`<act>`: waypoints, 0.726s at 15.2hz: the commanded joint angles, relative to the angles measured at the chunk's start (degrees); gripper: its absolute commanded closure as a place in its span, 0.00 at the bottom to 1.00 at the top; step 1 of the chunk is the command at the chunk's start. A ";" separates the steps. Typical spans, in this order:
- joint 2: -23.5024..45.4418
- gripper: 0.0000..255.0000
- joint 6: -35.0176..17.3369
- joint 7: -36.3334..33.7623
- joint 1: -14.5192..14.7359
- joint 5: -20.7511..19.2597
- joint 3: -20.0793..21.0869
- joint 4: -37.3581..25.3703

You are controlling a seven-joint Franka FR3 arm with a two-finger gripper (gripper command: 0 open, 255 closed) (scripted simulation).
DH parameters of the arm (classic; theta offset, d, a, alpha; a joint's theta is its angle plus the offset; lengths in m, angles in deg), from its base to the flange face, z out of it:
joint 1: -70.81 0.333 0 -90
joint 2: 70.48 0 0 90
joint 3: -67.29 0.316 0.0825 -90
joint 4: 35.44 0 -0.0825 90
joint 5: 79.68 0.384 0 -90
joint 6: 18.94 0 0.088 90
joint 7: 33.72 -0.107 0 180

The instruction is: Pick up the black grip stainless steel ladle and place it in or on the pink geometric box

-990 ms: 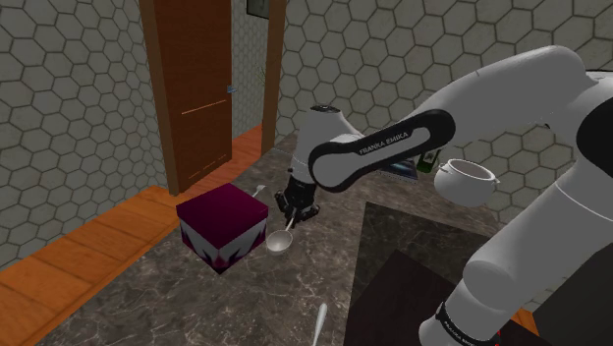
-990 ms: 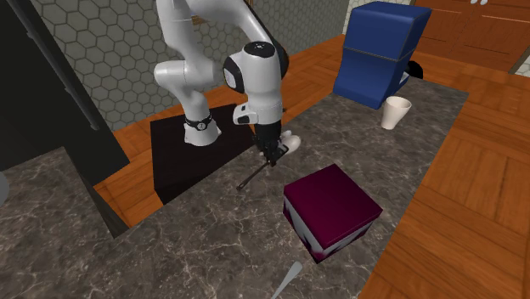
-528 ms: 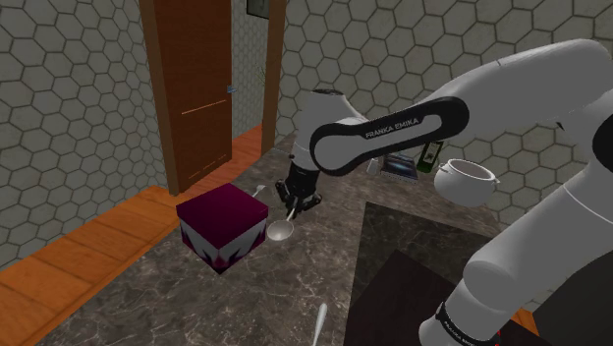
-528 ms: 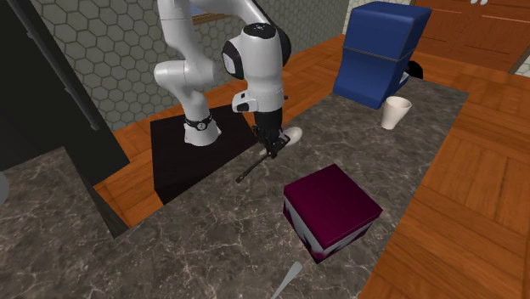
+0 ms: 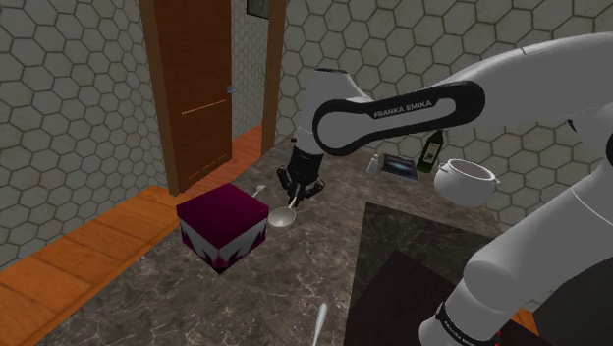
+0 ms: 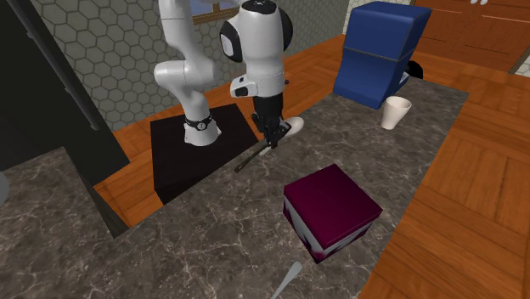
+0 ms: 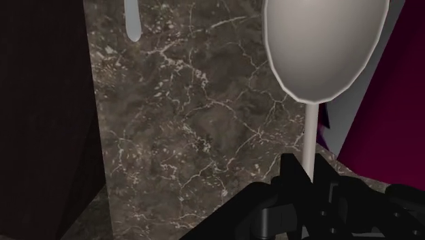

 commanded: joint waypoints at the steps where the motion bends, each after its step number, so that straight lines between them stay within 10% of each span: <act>1: -0.56 1.00 1.56 0.10 0.00 0.12 -0.28 -1.02; 11: 26.47 1.00 6.21 -15.31 2.26 -18.45 5.00 -28.52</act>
